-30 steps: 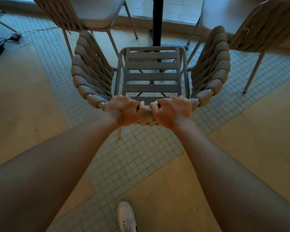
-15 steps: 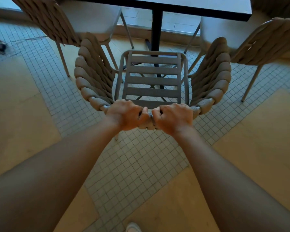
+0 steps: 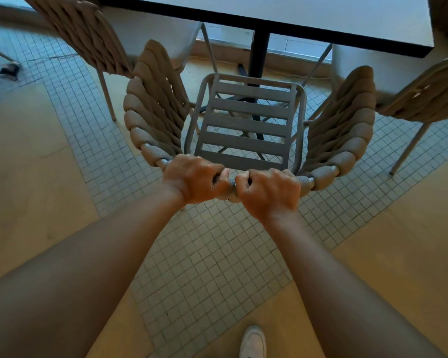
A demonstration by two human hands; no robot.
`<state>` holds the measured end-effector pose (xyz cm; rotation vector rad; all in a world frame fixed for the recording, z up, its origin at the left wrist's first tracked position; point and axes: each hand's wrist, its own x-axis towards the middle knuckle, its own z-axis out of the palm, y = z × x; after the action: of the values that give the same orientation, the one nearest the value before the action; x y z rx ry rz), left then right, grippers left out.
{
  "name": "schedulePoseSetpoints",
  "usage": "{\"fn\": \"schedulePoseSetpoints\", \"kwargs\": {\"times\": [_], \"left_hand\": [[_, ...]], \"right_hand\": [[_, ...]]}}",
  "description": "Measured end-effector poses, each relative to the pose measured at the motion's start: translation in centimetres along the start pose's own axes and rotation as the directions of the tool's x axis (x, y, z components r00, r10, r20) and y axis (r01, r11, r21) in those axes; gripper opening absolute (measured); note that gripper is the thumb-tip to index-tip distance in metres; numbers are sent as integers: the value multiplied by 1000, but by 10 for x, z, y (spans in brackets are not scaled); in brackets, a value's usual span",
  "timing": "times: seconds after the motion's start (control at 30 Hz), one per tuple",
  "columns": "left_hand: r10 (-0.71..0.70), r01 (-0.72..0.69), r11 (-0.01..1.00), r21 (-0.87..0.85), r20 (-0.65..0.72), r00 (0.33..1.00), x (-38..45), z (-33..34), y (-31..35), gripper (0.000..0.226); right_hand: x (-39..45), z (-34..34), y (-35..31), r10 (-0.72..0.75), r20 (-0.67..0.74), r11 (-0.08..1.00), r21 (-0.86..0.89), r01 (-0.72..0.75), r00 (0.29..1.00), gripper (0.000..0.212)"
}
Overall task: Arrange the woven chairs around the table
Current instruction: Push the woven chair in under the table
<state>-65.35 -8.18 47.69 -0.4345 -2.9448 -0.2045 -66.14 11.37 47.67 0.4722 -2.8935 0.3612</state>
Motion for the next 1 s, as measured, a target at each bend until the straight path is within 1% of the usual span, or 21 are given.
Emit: {"fn": "schedulePoseSetpoints", "kwargs": {"times": [0.1,0.2,0.23,0.27,0.3,0.33,0.37,0.43,0.47,0.5,0.53,0.57,0.6,0.63,0.67,0.7,0.73,0.77,0.83,0.93,1.0], "left_hand": [[-55,55,998,-4,-73,996,-2,4,0,46],[-151,147,988,-35,-227,962,-3,7,3,32],[-193,187,981,-51,-264,945,-4,8,5,32],[-247,238,969,-67,-290,925,-4,9,7,38],[-319,307,948,-88,-309,896,-4,10,11,48],[-409,390,912,-125,-329,851,-5,11,15,59],[-510,478,860,-180,-344,789,-5,12,21,68],[-703,620,711,-331,-332,629,-8,12,36,83],[-777,659,629,-413,-307,549,-7,12,42,88],[-843,678,535,-504,-263,470,-5,12,48,93],[-902,679,422,-601,-201,383,-2,11,53,97],[-950,657,287,-697,-118,289,2,10,57,101],[-981,611,134,-780,-15,196,6,8,59,107],[-989,544,-12,-839,92,119,10,6,60,113],[-981,469,-127,-874,179,68,15,4,61,118],[-970,410,-200,-890,238,44,17,4,61,121],[-962,379,-235,-895,270,41,18,5,60,123],[-958,368,-245,-897,283,50,17,6,59,124],[-956,368,-238,-899,283,73,17,7,57,126],[-956,345,-238,-908,281,80,27,7,46,126],[-958,359,-227,-905,274,87,36,6,36,125]], "right_hand": [[-1,6,3,-25,-66,1000,-1,25,998,42],[-2,12,3,-16,-164,999,25,20,986,35],[-3,14,3,7,-207,1000,31,0,978,33],[-3,15,2,33,-248,999,36,-25,968,31],[-2,16,0,72,-282,997,42,-63,957,33],[-2,16,-2,132,-308,991,55,-121,942,40],[-1,15,-5,211,-325,977,85,-193,922,52],[0,10,-15,401,-343,914,211,-347,849,76],[1,7,-20,507,-337,857,296,-422,793,85],[3,5,-25,623,-303,772,390,-502,721,93],[5,5,-29,735,-241,658,481,-580,634,101],[8,6,-33,832,-162,520,560,-645,531,107],[10,7,-37,908,-61,355,635,-687,414,114],[12,7,-40,949,72,165,716,-679,307,119],[15,7,-41,950,211,-30,796,-605,230,123],[16,7,-42,928,321,-190,844,-502,188,125],[17,8,-42,908,384,-286,859,-426,165,124],[17,8,-42,899,410,-323,857,-403,152,123],[19,7,-44,894,418,-322,851,-414,164,120],[31,5,-49,887,419,-317,857,-406,194,119],[42,3,-53,882,432,-325,845,-425,186,119]]}}
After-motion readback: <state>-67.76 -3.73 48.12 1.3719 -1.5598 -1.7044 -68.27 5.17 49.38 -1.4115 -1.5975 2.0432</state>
